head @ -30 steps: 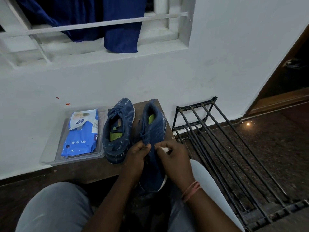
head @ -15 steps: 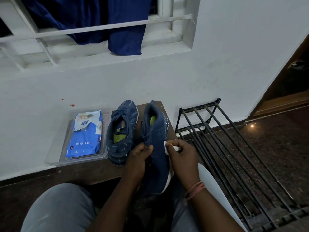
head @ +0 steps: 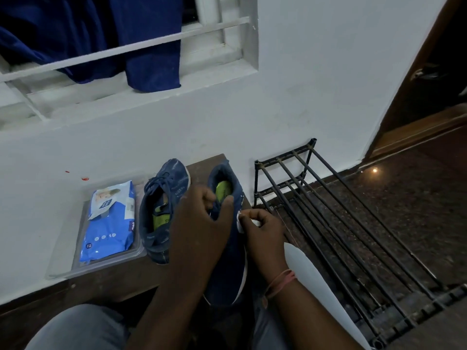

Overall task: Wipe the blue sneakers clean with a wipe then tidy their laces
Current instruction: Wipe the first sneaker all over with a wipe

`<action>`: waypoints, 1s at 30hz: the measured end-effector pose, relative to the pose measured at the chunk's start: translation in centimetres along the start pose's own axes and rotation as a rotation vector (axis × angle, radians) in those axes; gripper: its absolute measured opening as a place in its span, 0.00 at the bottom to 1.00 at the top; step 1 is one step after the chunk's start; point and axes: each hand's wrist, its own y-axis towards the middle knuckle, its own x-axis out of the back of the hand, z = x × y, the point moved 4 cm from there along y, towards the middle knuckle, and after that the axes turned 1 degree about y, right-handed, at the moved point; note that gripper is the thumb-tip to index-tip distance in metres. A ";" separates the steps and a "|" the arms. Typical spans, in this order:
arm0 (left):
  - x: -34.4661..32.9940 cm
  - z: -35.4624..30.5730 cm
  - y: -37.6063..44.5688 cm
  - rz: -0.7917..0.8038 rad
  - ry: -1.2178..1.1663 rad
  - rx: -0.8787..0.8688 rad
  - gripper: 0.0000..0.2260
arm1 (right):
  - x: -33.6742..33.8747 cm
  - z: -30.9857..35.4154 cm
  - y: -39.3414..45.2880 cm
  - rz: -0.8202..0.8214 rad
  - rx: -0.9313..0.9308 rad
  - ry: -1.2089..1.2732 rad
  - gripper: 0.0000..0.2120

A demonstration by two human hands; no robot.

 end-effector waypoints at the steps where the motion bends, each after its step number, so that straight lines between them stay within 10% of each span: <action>1: -0.8 -0.3 1.2 0.044 0.006 -0.032 0.12 | 0.0 0.0 0.1 -0.004 -0.004 0.002 0.07; 7: -5.9 2.4 5.2 0.211 0.374 -0.133 0.10 | 0.8 -0.1 0.5 -0.042 -0.039 0.033 0.05; 25: -6.3 6.4 3.4 0.170 -0.319 0.228 0.14 | -1.0 0.6 0.6 0.024 0.107 -0.184 0.09; 30: -6.5 6.2 3.2 0.264 -0.261 0.071 0.24 | -1.1 1.1 0.3 0.085 0.247 -0.309 0.09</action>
